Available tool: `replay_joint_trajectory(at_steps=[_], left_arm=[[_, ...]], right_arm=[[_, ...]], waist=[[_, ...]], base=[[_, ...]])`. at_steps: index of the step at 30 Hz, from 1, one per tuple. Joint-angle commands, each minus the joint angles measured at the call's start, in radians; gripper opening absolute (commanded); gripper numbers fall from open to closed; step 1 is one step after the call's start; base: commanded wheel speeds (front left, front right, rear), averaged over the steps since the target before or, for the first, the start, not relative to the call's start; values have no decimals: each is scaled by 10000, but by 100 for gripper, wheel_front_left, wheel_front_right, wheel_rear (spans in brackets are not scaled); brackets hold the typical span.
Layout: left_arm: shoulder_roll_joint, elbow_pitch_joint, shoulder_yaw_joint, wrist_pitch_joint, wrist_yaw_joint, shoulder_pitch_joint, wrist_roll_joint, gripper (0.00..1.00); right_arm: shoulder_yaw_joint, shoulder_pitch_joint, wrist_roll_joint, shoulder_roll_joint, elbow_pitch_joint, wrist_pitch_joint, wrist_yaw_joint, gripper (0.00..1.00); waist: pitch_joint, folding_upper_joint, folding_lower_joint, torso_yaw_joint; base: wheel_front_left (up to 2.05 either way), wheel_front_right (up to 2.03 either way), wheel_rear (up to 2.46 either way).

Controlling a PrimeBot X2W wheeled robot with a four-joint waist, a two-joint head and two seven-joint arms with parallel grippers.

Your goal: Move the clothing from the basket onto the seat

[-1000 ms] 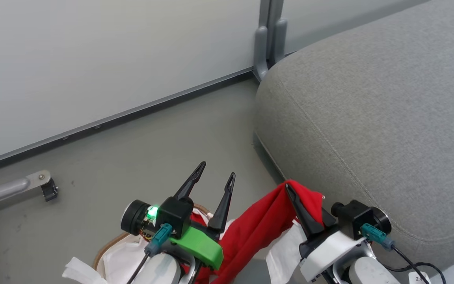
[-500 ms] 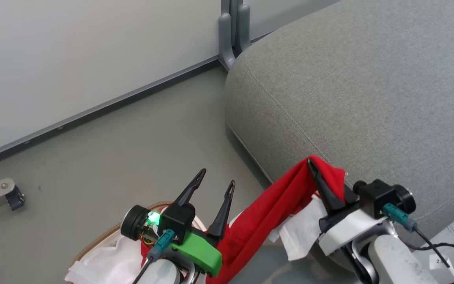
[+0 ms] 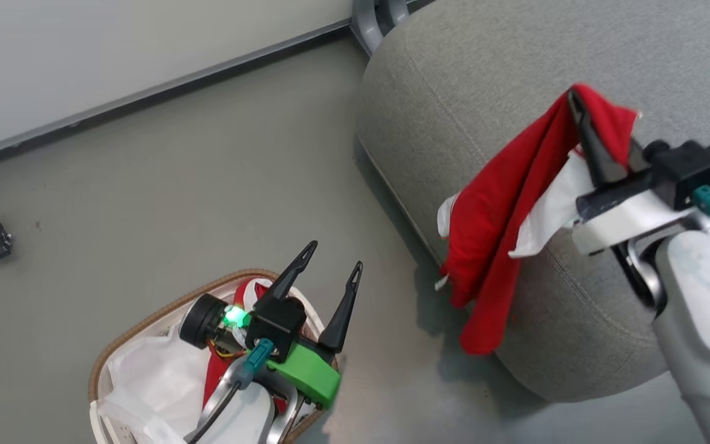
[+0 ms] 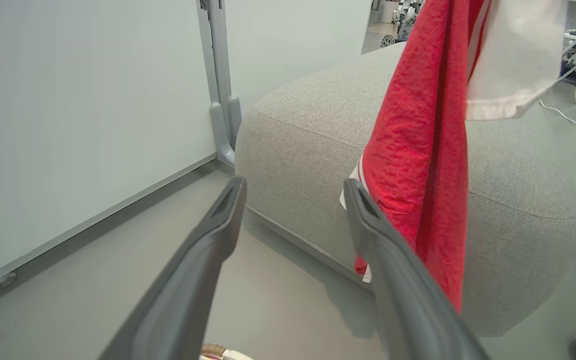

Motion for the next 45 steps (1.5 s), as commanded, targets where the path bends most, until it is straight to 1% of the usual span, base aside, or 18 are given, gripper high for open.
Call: replay_joint_trajectory(at_steps=[1, 4, 10, 17, 22, 27, 31, 34, 36, 43, 45], left_arm=[[129, 20, 56, -9, -53, -250, 122, 100], [233, -23, 90, -9, -76, -430, 252, 100], [397, -92, 75, -9, -125, -792, 367, 100], [557, -177, 32, -9, -132, -1159, 491, 100], [685, -218, 23, -9, -140, -1388, 584, 100], [840, -253, 1, -9, -146, -1542, 663, 100], [887, -301, -17, -9, -147, -1671, 701, 100], [864, -352, -34, -9, -149, -1757, 730, 100], [839, -375, -56, -9, -149, -1834, 747, 100], [836, -385, -36, -9, -148, -2117, 826, 100], [892, -376, 9, -9, -126, -2152, 841, 100]], right_arm=[[-119, -488, -79, -204, 18, -50, -7, 0], [-446, -1283, -61, -554, 91, -50, -7, 0], [-869, -2878, -434, -1551, 428, -50, -8, 0], [-1311, -4630, -828, -2694, 1188, -48, -8, 0], [-1895, -5644, -1069, -3383, 1744, -50, -8, 0], [-2839, -6510, -1473, -3958, 2189, -48, -8, 2], [-3715, -6891, -1907, -4166, 2495, -48, -8, 6], [-4142, -6880, -2138, -4132, 2733, -48, -8, 8], [-4288, -6648, -2251, -4048, 2939, -48, -8, 10], [-5351, -5815, -2556, -3524, 3854, -48, -8, 14], [-5578, -5568, -2608, -3328, 4077, -48, -7, 18]], waist=[[695, -1, 0, 278], [1100, -1, 0, 324], [1741, -1, 0, 517], [2401, -1, 0, 852], [2963, -1, 0, 1118], [3450, -1, 0, 1360], [3763, -1, 0, 1541], [3964, -1, 0, 1677], [4116, -1, 0, 1759], [4701, -1, 0, 2024], [4856, -1, 0, 2068]], base=[[0, 0, 0], [0, 0, 0], [0, 0, 0], [0, 0, 0], [0, 0, 0], [0, 0, 0], [0, 0, 0], [0, 0, 0], [0, 0, 0], [0, 0, 0], [0, 0, 0]])
